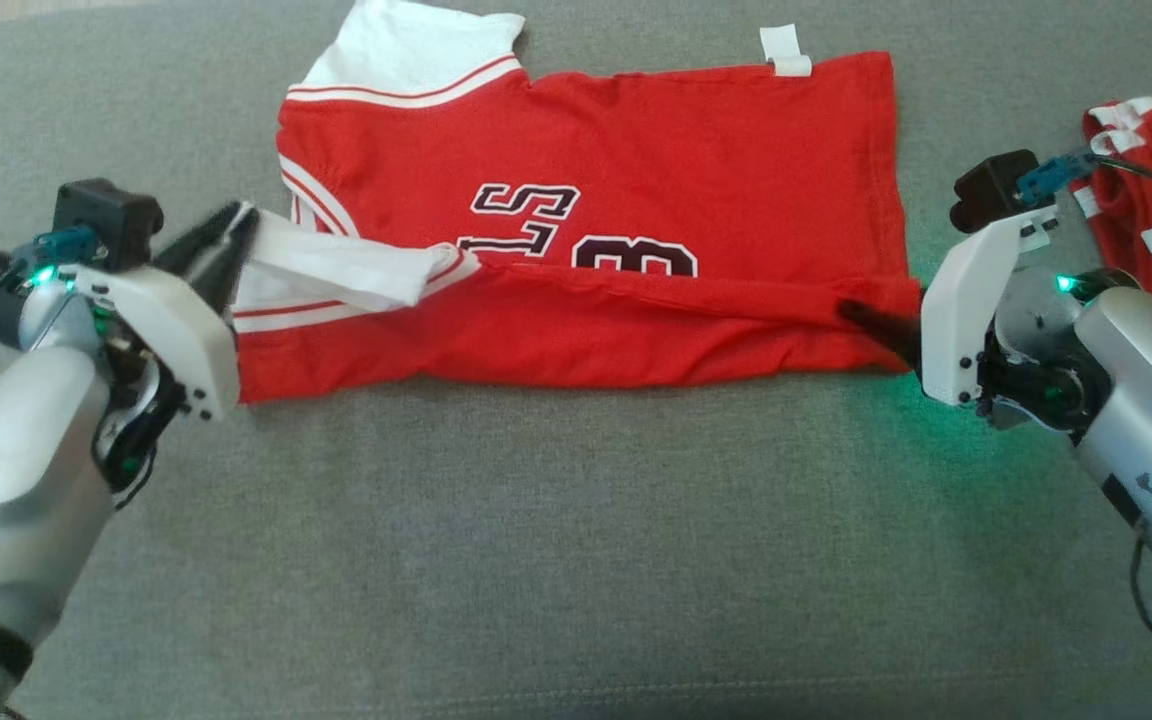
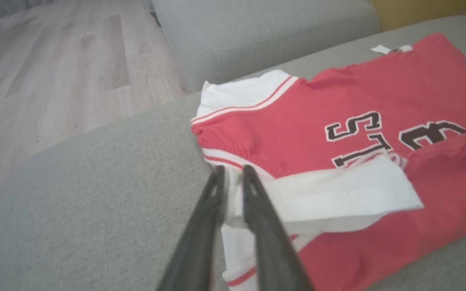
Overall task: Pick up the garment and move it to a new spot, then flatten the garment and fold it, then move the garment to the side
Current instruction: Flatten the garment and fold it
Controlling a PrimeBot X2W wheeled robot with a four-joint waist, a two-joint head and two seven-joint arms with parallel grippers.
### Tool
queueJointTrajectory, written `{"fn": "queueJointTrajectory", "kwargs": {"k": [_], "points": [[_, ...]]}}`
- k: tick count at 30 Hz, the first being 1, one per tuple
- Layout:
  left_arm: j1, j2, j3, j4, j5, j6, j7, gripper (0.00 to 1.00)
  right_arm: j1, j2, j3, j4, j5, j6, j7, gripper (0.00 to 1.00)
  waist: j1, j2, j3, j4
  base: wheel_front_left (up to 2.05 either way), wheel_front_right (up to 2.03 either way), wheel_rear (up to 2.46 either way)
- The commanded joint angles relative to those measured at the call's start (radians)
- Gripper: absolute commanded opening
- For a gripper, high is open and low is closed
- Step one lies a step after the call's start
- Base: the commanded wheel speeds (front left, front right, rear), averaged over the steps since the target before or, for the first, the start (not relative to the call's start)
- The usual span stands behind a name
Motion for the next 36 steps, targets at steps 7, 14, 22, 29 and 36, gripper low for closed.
{"fn": "queueJointTrajectory", "kwargs": {"k": [7,14,22,29,36], "points": [[-0.076,-0.020,0.069,0.062,-0.015,0.055,-0.095,1.00,-0.029,0.021,-0.044,0.018,-0.023,-0.001,-0.159,1.00,0.0000,0.0000,-0.050,-0.002,0.00,0.00,0.00],[0.002,-0.071,0.246,-0.019,-0.082,0.148,-0.146,1.00,0.029,0.040,-0.119,0.006,-0.049,-0.001,-0.459,1.00,0.0000,0.0000,-0.132,0.000,0.00,0.00,0.00],[0.277,-0.182,0.553,-0.338,0.002,0.238,-0.146,1.00,0.143,0.084,-0.233,0.036,-0.152,-0.001,-0.757,1.00,0.0000,0.0000,-0.191,0.007,0.00,0.00,0.00],[0.521,-0.328,0.687,-0.477,0.127,0.219,-0.146,1.00,0.304,0.189,-0.415,0.028,-0.332,-0.001,-0.812,1.00,0.0000,0.0000,-0.222,0.002,0.00,0.00,0.00],[0.619,-0.389,0.717,-0.466,0.249,0.180,-0.147,1.00,0.464,0.321,-0.634,-0.089,-0.547,-0.001,-0.813,1.00,0.0000,0.0000,-0.221,-0.018,0.00,0.00,0.00]]}}
